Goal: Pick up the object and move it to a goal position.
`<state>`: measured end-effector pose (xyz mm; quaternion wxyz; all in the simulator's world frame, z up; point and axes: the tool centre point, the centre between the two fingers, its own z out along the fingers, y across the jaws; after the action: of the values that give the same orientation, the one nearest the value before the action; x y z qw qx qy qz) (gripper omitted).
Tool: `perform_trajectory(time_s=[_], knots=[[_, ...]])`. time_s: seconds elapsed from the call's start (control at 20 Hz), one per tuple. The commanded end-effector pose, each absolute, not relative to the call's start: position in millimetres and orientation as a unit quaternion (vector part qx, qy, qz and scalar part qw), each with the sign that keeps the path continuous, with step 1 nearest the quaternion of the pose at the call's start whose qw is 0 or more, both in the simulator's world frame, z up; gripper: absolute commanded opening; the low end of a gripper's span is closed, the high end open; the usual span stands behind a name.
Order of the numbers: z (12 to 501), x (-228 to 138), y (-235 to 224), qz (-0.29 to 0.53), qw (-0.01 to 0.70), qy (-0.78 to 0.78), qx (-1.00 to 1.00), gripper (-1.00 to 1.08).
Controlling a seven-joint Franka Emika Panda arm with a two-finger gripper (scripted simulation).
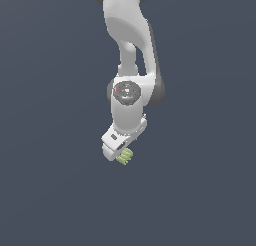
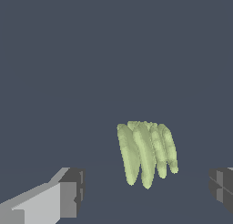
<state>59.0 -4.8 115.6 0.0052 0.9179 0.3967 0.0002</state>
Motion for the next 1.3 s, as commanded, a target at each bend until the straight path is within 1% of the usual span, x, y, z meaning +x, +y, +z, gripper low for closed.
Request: perform_trajectory(time_s=[0.0, 0.45, 0.9, 1.25], knots=[[109, 62, -8, 0.0, 0.004, 0.422, 0.907, 1.0], [95, 70, -16, 0.0, 0.001, 0.475, 0.88, 1.0], [91, 70, -17, 0.0, 0.0, 0.484, 0.875, 1.0], [61, 70, -17, 0.0, 0.0, 0.485, 0.875, 1.0]])
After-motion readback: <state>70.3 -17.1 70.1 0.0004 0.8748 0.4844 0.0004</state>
